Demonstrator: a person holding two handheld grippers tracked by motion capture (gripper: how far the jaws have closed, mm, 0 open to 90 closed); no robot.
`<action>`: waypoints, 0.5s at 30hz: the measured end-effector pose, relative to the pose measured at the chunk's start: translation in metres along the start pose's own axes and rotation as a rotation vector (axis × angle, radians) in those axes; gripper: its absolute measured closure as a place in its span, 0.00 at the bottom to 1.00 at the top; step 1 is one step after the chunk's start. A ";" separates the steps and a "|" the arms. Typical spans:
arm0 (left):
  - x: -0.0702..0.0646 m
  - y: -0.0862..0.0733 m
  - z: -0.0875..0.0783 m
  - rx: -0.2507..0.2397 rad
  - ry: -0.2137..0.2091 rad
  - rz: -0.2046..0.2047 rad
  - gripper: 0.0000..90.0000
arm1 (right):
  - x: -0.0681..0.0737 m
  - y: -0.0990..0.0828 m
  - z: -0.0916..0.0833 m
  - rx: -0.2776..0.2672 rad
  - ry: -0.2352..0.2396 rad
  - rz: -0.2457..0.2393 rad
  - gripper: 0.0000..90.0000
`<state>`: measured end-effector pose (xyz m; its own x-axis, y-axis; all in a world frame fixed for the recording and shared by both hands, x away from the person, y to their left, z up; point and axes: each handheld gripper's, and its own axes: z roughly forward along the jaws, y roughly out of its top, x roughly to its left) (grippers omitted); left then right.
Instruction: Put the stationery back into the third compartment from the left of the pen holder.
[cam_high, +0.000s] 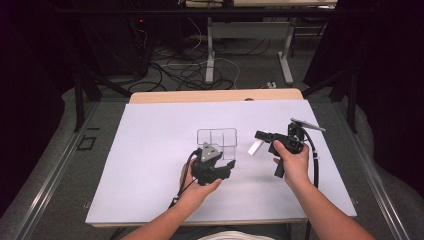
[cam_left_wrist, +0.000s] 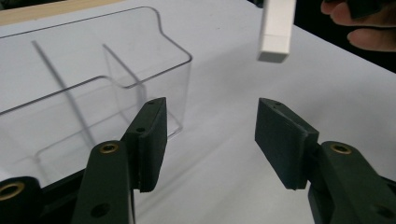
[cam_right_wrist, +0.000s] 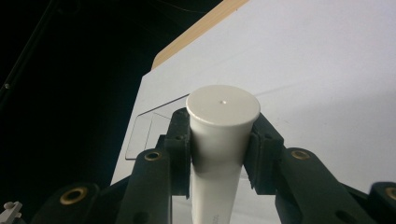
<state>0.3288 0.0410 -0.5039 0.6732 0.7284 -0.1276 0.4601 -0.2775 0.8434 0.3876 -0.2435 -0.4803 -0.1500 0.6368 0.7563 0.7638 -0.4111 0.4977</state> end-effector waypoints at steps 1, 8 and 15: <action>0.003 -0.001 -0.002 0.004 0.006 -0.002 0.48 | 0.002 0.000 0.001 -0.009 -0.006 0.003 0.74; 0.019 -0.005 -0.016 0.005 0.019 -0.023 0.42 | 0.009 0.004 0.003 -0.018 -0.021 -0.031 0.74; 0.034 -0.010 -0.033 0.002 0.057 -0.020 0.33 | 0.016 0.011 0.005 -0.036 -0.019 -0.050 0.74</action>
<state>0.3282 0.0895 -0.4999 0.6303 0.7679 -0.1143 0.4742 -0.2642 0.8399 0.3970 -0.2350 -0.4649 -0.1755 0.6692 0.7221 0.7324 -0.4014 0.5500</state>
